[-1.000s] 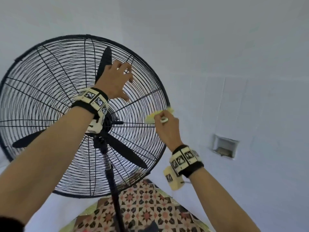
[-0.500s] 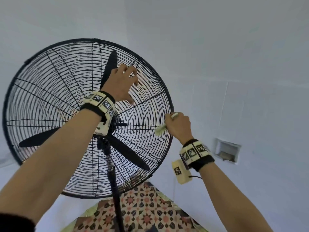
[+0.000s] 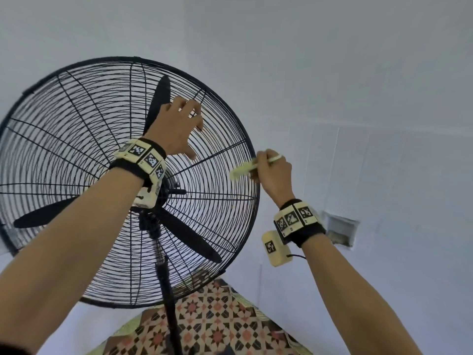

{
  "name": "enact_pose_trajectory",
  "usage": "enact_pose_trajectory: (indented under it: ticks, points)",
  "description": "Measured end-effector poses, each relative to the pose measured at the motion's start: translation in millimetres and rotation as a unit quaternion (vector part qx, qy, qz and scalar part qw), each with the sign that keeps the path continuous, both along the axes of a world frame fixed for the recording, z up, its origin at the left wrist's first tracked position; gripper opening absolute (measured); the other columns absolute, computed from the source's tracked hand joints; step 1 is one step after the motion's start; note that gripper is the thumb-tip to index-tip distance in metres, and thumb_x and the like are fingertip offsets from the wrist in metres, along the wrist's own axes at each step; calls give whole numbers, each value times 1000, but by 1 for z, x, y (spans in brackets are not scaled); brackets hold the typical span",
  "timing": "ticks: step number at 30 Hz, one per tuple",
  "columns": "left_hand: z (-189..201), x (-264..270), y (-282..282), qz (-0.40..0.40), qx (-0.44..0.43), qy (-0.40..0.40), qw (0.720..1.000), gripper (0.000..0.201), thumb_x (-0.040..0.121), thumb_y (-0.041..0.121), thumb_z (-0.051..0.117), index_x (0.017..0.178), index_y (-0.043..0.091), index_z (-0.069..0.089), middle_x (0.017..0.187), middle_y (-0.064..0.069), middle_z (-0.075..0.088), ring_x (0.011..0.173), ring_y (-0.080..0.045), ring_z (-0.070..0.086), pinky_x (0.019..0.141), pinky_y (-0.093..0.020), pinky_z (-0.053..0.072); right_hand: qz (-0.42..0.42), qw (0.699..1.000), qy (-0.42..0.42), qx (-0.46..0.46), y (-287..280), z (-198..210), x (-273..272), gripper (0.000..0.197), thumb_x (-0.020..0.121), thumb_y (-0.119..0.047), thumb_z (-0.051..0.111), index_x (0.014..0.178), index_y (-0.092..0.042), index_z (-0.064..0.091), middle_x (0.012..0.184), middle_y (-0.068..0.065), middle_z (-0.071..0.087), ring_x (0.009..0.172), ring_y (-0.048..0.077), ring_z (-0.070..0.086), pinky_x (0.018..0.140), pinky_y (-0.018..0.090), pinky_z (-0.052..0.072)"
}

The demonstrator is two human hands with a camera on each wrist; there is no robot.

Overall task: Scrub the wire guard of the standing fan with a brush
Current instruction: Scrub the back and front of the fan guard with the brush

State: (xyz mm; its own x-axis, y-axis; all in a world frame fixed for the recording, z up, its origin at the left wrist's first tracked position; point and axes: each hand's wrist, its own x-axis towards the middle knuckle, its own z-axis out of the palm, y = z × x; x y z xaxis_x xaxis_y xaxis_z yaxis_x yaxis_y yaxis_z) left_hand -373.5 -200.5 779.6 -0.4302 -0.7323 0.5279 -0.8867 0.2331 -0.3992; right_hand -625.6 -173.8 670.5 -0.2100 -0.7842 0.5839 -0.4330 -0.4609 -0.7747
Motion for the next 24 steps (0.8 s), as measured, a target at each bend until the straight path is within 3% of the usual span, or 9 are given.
enact_pose_trajectory:
  ticks: [3, 5, 8, 10, 12, 14, 18, 21, 24]
  points:
    - [0, 3, -3, -6, -9, 1, 1000, 77, 54, 55, 97, 117, 26, 64, 148, -1, 39, 138, -33, 30, 108, -57, 37, 80, 990, -99, -63, 3, 15, 9, 32, 107, -27, 48, 90, -5, 63, 88, 8, 70, 69, 13, 72, 58, 31, 61]
    - [-1, 3, -4, -7, -12, 1, 1000, 76, 54, 55, 97, 116, 26, 63, 148, -1, 39, 138, -33, 29, 108, -57, 37, 60, 991, -117, -23, 0, 2, 10, 32, 106, -28, 48, 88, -5, 64, 86, 9, 70, 70, 21, 73, 59, 39, 62]
    - [-3, 3, -4, -5, -12, 7, 1000, 76, 54, 54, 97, 116, 26, 63, 148, -1, 39, 138, -33, 29, 109, -56, 36, -35, 993, 49, 105, -6, -22, -3, 41, 100, -40, 47, 81, -7, 62, 77, 10, 67, 79, 31, 68, 73, 39, 57]
    - [-2, 2, -4, -5, -9, 6, 1000, 77, 54, 55, 97, 117, 26, 63, 147, 0, 39, 138, -33, 29, 109, -57, 36, -49, 990, 85, 105, -6, -16, -9, 43, 100, -43, 47, 77, -10, 61, 76, 10, 66, 80, 32, 67, 72, 36, 53]
    - [-2, 1, -4, -11, -9, 9, 1000, 77, 53, 54, 97, 116, 26, 63, 146, 0, 39, 138, -33, 29, 108, -57, 37, 18, 999, -30, 11, -9, 7, -10, 36, 103, -33, 49, 76, -14, 63, 75, 8, 69, 74, 29, 70, 67, 36, 57]
    - [-2, 2, -4, -11, -6, 13, 1000, 77, 53, 53, 98, 116, 26, 63, 146, 1, 39, 138, -32, 29, 109, -58, 36, 117, 976, -182, -28, -18, 29, -8, 29, 105, -28, 49, 82, -16, 62, 85, 14, 74, 76, 32, 75, 67, 40, 60]
    - [-2, 5, -5, -12, -9, 12, 1000, 79, 54, 54, 97, 119, 26, 63, 147, 0, 39, 139, -33, 28, 110, -58, 35, 183, 899, -388, 86, -37, 10, -16, 24, 102, -23, 46, 88, -9, 58, 93, 26, 72, 72, 35, 71, 59, 33, 57]
    - [-2, 6, -5, -12, -11, 13, 1000, 79, 53, 54, 97, 118, 25, 64, 146, 0, 39, 138, -33, 29, 108, -58, 37, 101, 914, -352, 175, -38, -32, -39, 24, 94, -26, 49, 87, -5, 58, 94, 30, 72, 64, 36, 69, 50, 30, 52]
    - [-2, 3, -5, -16, -10, 14, 1000, 78, 52, 53, 98, 117, 25, 64, 145, 0, 40, 138, -33, 29, 108, -58, 37, 122, 919, -343, 151, -41, -23, -45, 22, 96, -23, 48, 88, -5, 56, 78, 26, 69, 54, 32, 66, 49, 28, 49]
